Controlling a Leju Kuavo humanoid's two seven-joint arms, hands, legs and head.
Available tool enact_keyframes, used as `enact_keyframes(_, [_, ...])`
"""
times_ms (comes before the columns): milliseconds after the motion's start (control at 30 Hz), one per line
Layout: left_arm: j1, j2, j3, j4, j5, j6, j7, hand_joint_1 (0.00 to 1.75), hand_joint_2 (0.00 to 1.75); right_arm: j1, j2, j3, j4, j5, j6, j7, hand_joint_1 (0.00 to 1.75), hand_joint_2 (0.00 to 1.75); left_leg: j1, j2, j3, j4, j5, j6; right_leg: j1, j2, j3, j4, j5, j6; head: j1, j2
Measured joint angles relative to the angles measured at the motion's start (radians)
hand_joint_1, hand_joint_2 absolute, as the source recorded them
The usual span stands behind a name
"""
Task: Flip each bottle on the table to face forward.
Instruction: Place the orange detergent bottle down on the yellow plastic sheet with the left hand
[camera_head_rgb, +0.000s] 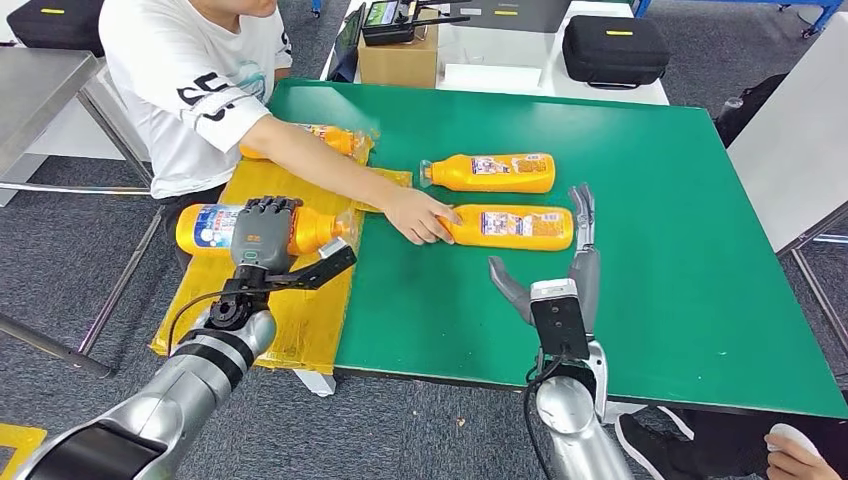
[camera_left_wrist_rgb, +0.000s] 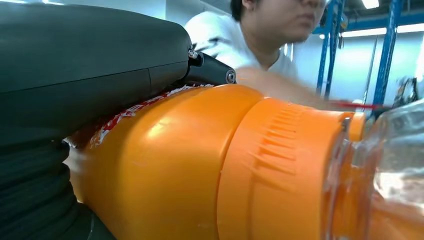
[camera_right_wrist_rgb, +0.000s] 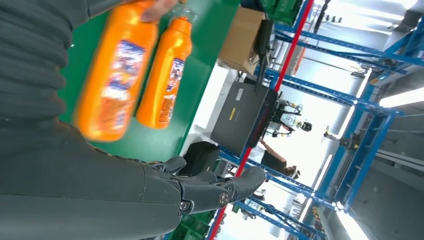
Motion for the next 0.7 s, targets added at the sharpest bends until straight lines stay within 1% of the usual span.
enact_keyframes(167, [-0.001, 0.009, 0.004, 0.077, -0.038, -0.021, 0.004, 1.75, 1.75, 0.000, 0.001, 0.000, -0.011, 0.000, 0.006, 0.000, 0.00, 1.75, 0.000, 0.000, 0.000, 0.000, 0.000, 0.000, 0.000, 0.000, 0.000, 0.000, 0.000, 0.000, 0.000, 0.000])
enact_keyframes(300, [-0.004, 0.010, 0.008, 0.096, -0.038, -0.050, -0.007, 1.61, 1.75, 0.000, 0.001, 0.000, -0.014, -0.001, 0.008, 0.001, 0.00, 1.75, 0.000, 0.000, 0.000, 0.000, 0.000, 0.000, 0.000, 0.000, 0.000, 0.000, 0.000, 0.000, 0.000, 0.000])
enact_keyframes(433, [-0.004, 0.010, 0.008, 0.096, -0.038, -0.050, -0.007, 1.61, 1.75, 0.000, 0.001, 0.000, -0.014, -0.001, 0.008, 0.001, 0.00, 1.75, 0.000, 0.000, 0.000, 0.000, 0.000, 0.000, 0.000, 0.000, 0.000, 0.000, 0.000, 0.000, 0.000, 0.000])
enact_keyframes(567, [-0.004, 0.010, 0.009, 0.099, -0.037, -0.060, -0.012, 1.75, 1.75, 0.000, 0.001, 0.000, -0.014, -0.001, 0.009, 0.001, 0.00, 1.75, 0.000, 0.000, 0.000, 0.000, 0.000, 0.000, 0.000, 0.000, 0.000, 0.000, 0.000, 0.000, 0.000, 0.000])
enact_keyframes(633, [-0.005, 0.011, 0.019, 0.111, -0.023, -0.119, -0.037, 1.75, 1.75, 0.000, 0.001, 0.000, -0.017, -0.001, 0.018, 0.005, 0.00, 1.75, 0.000, 0.000, 0.000, 0.000, 0.000, 0.000, 0.000, 0.000, 0.000, 0.000, 0.000, 0.000, 0.000, 0.000])
enact_keyframes(700, [-0.008, 0.011, 0.045, 0.134, 0.023, -0.234, -0.099, 1.75, 1.75, -0.001, 0.001, -0.001, -0.022, -0.002, 0.038, 0.012, 0.00, 1.75, 0.000, 0.000, 0.000, 0.000, 0.000, 0.000, 0.000, 0.000, 0.000, 0.000, 0.000, 0.000, 0.000, 0.000])
